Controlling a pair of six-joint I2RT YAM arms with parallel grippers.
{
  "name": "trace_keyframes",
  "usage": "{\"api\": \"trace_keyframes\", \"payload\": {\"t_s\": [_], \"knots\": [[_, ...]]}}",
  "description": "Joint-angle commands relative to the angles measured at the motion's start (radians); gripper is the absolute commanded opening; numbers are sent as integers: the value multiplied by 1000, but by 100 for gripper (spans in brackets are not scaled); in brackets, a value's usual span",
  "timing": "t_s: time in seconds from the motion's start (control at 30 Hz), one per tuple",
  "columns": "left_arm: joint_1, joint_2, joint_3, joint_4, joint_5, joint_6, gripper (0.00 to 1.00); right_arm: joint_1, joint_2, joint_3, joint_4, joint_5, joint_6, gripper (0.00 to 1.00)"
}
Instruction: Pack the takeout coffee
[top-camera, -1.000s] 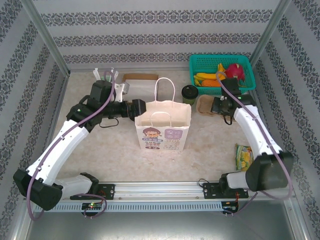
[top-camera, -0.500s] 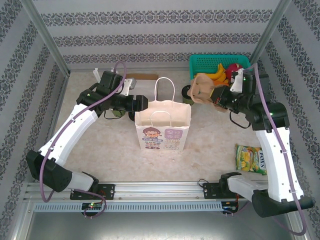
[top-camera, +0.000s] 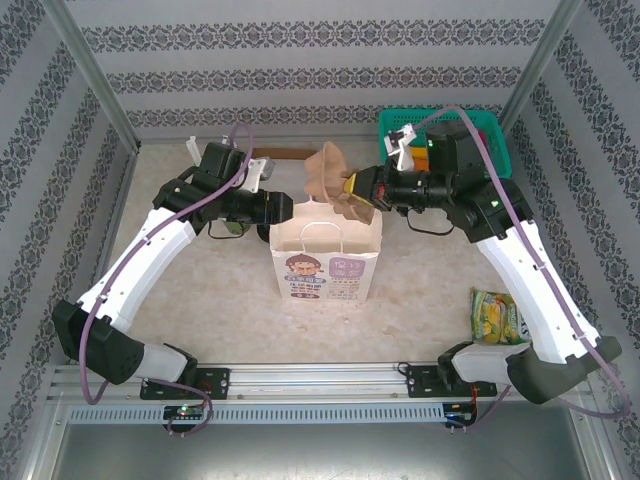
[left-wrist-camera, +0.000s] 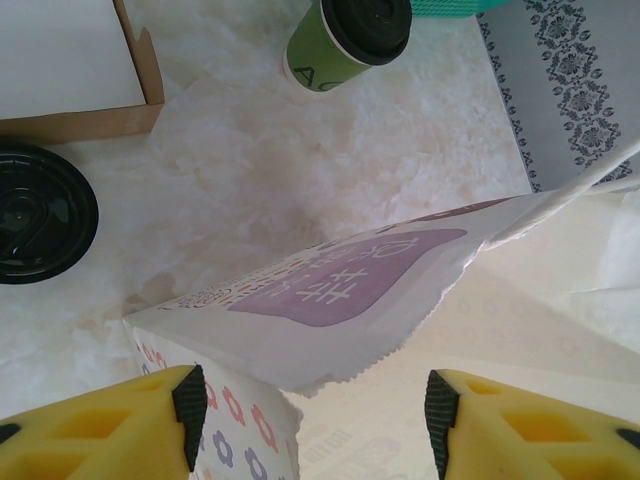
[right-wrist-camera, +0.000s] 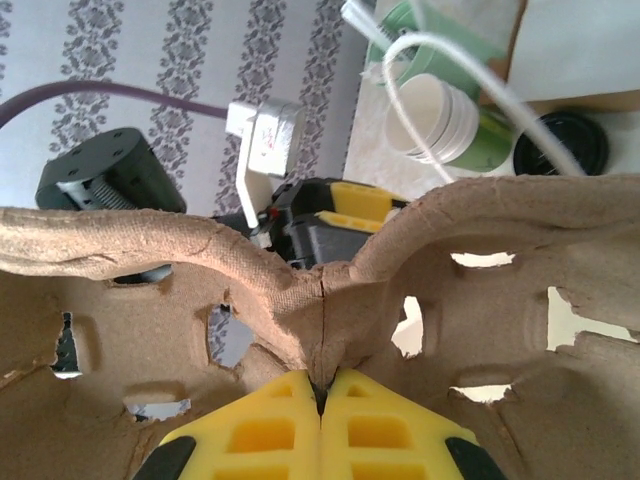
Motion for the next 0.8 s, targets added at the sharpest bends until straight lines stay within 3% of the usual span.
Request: {"api": "trace_keyframes", "payload": {"t_s": [0.0, 0.23, 0.67, 0.77], "knots": [[4, -28, -19, 14, 18, -11, 59, 7, -26, -55, 70, -38, 49, 0], [5, -25, -23, 10, 22, -13, 52, 28, -38, -168, 123, -26, 106, 0], [4, -57, -33, 35, 53, -24, 28, 109, 29, -113, -136, 209, 26, 0], [4, -71, -45, 51, 89, -28, 29, 127, 89, -57, -200, 253, -13, 0]]}}
